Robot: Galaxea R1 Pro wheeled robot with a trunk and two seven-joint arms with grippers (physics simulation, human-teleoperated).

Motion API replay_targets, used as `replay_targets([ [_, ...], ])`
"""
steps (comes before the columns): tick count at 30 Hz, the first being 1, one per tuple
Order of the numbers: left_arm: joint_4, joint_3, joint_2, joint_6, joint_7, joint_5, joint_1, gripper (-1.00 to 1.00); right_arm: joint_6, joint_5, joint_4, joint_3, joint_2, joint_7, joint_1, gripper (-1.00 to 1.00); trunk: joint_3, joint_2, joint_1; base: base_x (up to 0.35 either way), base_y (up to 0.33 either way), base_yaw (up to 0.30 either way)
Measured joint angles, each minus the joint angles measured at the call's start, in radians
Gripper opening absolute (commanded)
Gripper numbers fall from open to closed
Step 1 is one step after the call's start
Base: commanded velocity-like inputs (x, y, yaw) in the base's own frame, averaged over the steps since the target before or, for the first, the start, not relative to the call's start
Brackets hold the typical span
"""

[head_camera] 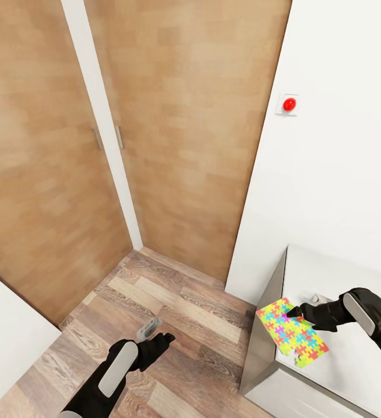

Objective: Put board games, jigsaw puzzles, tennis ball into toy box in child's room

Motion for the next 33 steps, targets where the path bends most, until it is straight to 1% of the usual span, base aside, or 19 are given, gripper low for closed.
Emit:
replay_targets([
  [8,-0.002,0.000,-0.001,0.000,0.000,0.000,0.000,1.00,-0.001,0.000,0.000,0.000,-0.002,-0.002,0.000,1.00,0.000,0.000,0.000,0.000,0.000,0.002],
  [12,-0.002,0.000,-0.001,0.000,0.000,0.000,0.000,1.00,-0.008,0.000,0.001,-0.001,-0.010,-0.004,-0.001,1.00,0.000,0.000,0.000,0.000,0.000,0.000],
  [14,-0.002,-0.001,-0.001,0.000,0.000,0.000,0.000,1.00,-0.023,0.000,0.000,-0.003,-0.021,-0.004,-0.002,1.00,0.000,0.000,0.000,0.000,0.000,0.000],
  [17,-0.002,-0.001,-0.001,0.000,0.000,0.000,0.000,1.00,-0.073,-0.003,-0.002,-0.015,-0.046,-0.001,-0.003,1.00,0.000,0.000,0.000,0.000,0.000,0.000],
  [18,-0.002,-0.001,-0.002,0.000,0.000,0.000,0.000,1.00,-0.074,-0.003,-0.002,-0.015,-0.046,-0.001,-0.002,1.00,0.000,0.000,0.000,0.000,0.000,0.000],
  [19,-0.002,-0.001,-0.002,0.000,0.000,0.000,0.000,1.00,-0.097,-0.003,-0.002,-0.023,-0.054,0.001,-0.003,1.00,0.000,0.000,0.000,0.000,0.000,0.000],
  [20,-0.002,-0.001,-0.002,0.000,0.000,0.000,0.000,1.00,-0.098,-0.003,-0.002,-0.023,-0.054,0.001,-0.003,1.00,0.000,0.000,0.000,0.000,0.000,0.000],
  [22,-0.002,-0.001,-0.002,0.000,-0.001,0.000,0.000,1.00,-0.146,-0.003,-0.003,-0.048,-0.066,0.005,-0.002,1.00,0.000,0.000,0.000,0.000,0.000,0.000],
  [23,-0.002,-0.001,-0.002,0.000,-0.001,0.000,0.000,1.00,-0.147,-0.003,-0.003,-0.048,-0.066,0.005,-0.002,1.00,0.000,0.000,0.000,0.000,0.000,0.000],
  [25,-0.002,-0.001,-0.003,0.000,-0.002,0.000,0.000,1.00,-0.186,-0.003,-0.006,-0.078,-0.074,0.008,0.000,1.00,0.000,0.000,0.000,0.000,0.000,0.000],
  [26,-0.002,-0.001,-0.003,0.000,-0.002,0.000,0.000,1.00,-0.187,-0.003,-0.007,-0.078,-0.074,0.008,0.000,1.00,0.000,0.000,0.000,0.000,0.000,0.000],
  [28,-0.002,-0.002,-0.003,0.000,-0.008,0.000,0.000,1.00,-0.215,-0.002,-0.019,-0.105,-0.080,0.025,0.004,1.00,0.000,0.000,0.000,0.000,0.000,0.000],
  [29,-0.002,-0.002,-0.003,0.000,-0.008,0.000,0.000,1.00,-0.216,-0.002,-0.019,-0.106,-0.080,0.025,0.004,1.00,0.000,0.000,0.000,0.000,0.000,0.000],
  [31,-0.002,-0.003,-0.004,0.000,-0.018,-0.002,0.000,1.00,-0.235,0.000,-0.044,-0.125,-0.086,0.065,0.010,1.00,0.000,0.000,0.000,0.000,0.000,0.000],
  [32,-0.002,-0.003,-0.004,0.000,-0.018,-0.002,0.000,1.00,-0.236,0.001,-0.044,-0.125,-0.086,0.066,0.010,1.00,0.000,0.000,0.000,0.000,0.000,0.000],
  [33,-0.002,-0.003,-0.004,0.000,-0.023,-0.004,0.000,1.00,-0.243,0.002,-0.058,-0.132,-0.092,0.093,0.014,1.00,0.000,0.000,0.000,0.000,0.000,0.000],
])
